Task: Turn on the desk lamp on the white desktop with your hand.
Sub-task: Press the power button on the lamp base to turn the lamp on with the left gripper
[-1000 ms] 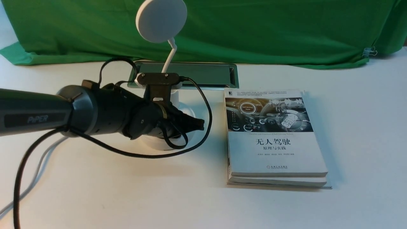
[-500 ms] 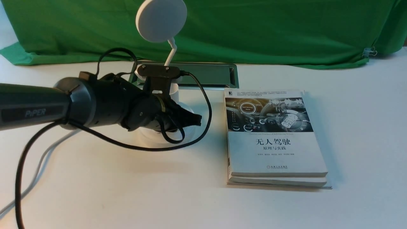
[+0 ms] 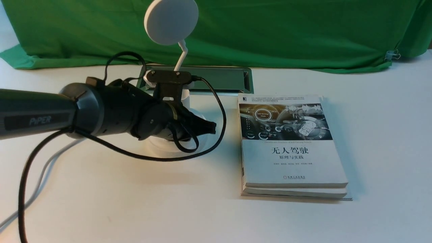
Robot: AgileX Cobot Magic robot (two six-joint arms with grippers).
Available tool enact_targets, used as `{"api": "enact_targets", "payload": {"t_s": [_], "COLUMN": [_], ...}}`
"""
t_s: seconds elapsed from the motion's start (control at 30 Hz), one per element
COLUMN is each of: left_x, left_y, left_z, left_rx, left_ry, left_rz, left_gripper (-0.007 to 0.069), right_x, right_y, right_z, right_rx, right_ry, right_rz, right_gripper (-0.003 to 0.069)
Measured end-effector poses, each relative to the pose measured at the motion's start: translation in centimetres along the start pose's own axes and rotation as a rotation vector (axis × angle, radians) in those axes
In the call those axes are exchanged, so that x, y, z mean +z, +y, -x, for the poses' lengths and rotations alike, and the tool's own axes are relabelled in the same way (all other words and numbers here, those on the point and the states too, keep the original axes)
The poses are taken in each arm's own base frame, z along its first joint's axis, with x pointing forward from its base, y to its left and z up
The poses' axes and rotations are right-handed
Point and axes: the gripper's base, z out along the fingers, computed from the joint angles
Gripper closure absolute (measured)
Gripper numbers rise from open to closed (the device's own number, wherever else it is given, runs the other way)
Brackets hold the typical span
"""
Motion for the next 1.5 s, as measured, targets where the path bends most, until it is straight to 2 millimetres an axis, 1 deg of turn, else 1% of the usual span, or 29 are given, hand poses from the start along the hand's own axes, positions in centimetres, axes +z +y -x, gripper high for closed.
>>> {"api": "enact_targets", "payload": {"t_s": [0.47, 0.73, 1.0, 1.33, 1.5], "left_x": [0.00, 0.29, 0.36, 0.31, -0.03], "left_y": [-0.08, 0.39, 0.41, 0.73, 0.57], "left_z": [-0.05, -0.32, -0.32, 0.01, 0.53], "left_rx": [0.014, 0.012, 0.008, -0.009, -0.010], "left_ry": [0.003, 0.028, 0.030, 0.020, -0.022], "left_rz": [0.001, 0.017, 0.017, 0.021, 0.006], "left_gripper": [0.0623, 0.0623, 0.0623, 0.0623, 0.0623], "right_x": [0.00, 0.00, 0.00, 0.00, 0.00], "right_y": [0.00, 0.00, 0.00, 0.00, 0.00], "right_z": [0.01, 0.00, 0.00, 0.00, 0.00], "right_rx": [0.000, 0.000, 0.000, 0.000, 0.000], "right_ry": [-0.001, 0.000, 0.000, 0.000, 0.000], "right_rz": [0.000, 0.000, 0.000, 0.000, 0.000], "right_gripper": [0.0418, 0.0418, 0.0418, 0.0418, 0.0418]}}
